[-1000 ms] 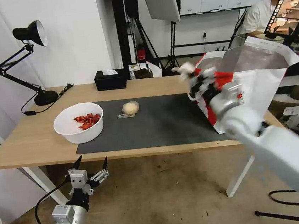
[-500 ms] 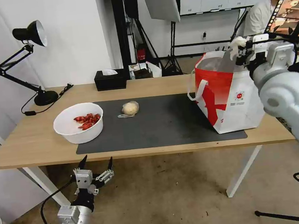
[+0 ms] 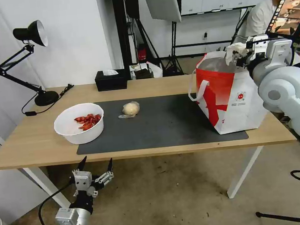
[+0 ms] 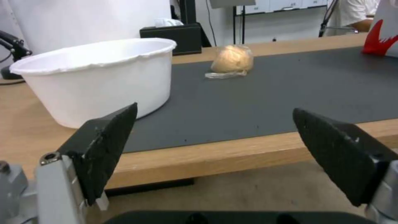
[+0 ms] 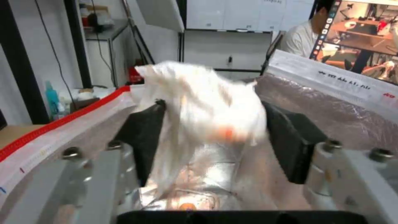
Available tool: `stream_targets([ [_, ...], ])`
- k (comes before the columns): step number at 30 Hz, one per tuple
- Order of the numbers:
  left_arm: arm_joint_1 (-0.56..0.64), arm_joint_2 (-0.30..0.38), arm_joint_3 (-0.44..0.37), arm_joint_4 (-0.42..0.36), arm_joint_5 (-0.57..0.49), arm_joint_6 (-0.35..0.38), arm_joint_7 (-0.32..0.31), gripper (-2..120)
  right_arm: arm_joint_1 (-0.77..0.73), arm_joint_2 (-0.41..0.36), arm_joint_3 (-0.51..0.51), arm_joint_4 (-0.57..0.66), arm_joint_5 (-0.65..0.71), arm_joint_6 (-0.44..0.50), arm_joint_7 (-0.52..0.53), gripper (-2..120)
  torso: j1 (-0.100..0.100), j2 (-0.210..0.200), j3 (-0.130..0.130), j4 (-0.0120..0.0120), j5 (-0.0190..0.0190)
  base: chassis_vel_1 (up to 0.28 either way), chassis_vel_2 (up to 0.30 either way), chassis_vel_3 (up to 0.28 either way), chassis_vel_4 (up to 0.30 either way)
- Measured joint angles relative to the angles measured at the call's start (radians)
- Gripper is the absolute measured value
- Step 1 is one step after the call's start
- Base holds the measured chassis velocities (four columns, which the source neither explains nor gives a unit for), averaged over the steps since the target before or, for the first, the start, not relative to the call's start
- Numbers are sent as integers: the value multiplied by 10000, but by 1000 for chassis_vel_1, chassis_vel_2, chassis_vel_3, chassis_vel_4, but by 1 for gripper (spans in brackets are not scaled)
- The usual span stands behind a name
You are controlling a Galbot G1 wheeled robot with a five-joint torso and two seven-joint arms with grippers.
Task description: Pick up the trash from the table and place it into the takeout bag.
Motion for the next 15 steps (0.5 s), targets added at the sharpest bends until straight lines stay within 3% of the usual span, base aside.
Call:
stream_targets([
  [10,-65,26,15,26,-17,15,1,100,-44,138,-113,-66,-180,32,-176,98,0,0,0,-1,0,0,0,0,0],
  [13,-78,48,3,39,-29,15,1,100,-49,171,-117,-61,-269,141,-392,100,0,0,0,0,0,0,0,0,0],
  [15,-102,65,-11,45,-41,16,1,100,-214,178,-37,76,-285,766,-1082,100,0,0,0,0,0,0,0,0,0],
])
